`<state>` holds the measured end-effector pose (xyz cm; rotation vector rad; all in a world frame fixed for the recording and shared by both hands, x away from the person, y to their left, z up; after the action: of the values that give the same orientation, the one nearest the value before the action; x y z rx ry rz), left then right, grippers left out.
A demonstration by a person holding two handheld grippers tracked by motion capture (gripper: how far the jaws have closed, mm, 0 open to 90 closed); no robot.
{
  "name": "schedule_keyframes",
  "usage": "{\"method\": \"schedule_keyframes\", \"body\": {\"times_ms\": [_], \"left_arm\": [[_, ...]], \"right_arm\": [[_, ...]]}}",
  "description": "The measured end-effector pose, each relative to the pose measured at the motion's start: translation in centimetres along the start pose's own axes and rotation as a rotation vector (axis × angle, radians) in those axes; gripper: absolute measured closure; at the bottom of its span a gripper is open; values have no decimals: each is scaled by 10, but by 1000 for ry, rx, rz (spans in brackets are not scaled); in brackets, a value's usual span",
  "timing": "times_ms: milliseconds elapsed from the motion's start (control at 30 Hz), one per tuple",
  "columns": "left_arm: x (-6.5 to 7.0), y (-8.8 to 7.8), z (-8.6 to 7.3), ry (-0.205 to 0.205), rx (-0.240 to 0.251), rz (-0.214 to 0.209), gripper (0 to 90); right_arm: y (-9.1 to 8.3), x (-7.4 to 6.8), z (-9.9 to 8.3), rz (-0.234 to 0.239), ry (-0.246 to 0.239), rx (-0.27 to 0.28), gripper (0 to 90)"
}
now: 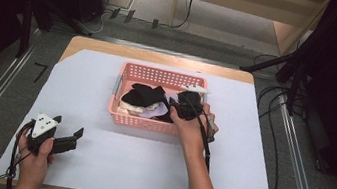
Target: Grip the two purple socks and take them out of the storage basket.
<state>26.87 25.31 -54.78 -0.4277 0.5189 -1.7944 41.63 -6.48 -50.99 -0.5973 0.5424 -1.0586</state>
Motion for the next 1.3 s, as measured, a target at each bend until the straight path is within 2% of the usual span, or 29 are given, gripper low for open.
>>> {"method": "schedule_keyframes", "body": {"times_ms": [100,167,300,333,400,467,533,600,633,667,700,800,967,1133,1300], "left_arm": [[0,0,0,0,0,0,146],[0,0,0,-2,1,-1,146],[-1,0,0,-5,3,-3,146],[-1,0,0,-7,4,-4,146],[-1,0,0,-9,3,-5,146],[0,0,0,-9,2,-5,146],[-1,0,0,-7,0,-5,146],[-1,0,0,-6,-1,-5,146],[-1,0,0,-5,0,-5,146],[0,0,0,-5,1,-5,146],[0,0,0,-5,1,-5,146],[0,0,0,-4,0,-3,146],[0,1,0,-4,-3,-1,146],[0,1,0,-2,-3,2,146],[0,1,0,-4,1,2,146]], "right_arm": [[10,4,-7,-58,-39,-45,625],[14,5,-9,-102,-83,-47,583],[15,5,-9,-133,-70,-60,626],[15,6,-10,-127,-47,-71,645],[17,7,-14,-74,-17,-118,664],[17,7,-15,-80,-33,-123,669],[18,6,-18,-61,-35,-146,709],[19,6,-19,-66,-47,-163,741],[19,7,-22,-76,-76,-181,827],[18,9,-22,-83,-85,-182,870],[16,10,-21,-77,-70,-174,888],[5,12,-12,-22,-2,-89,896],[-22,8,7,37,0,79,897],[-53,-12,30,101,-37,222,897],[-82,-31,48,138,-78,340,897]]}}
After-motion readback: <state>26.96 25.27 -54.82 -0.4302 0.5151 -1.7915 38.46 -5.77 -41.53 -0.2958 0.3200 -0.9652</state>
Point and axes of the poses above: each handheld gripper's, and its own axes: y roughly forward along the jaws, z roughly out of its top, x roughly to its right, the point moved 8 cm from there along y, roughly forward along the jaws, and after that the axes turned 2 degrees about -x, right-handed, at the moved point
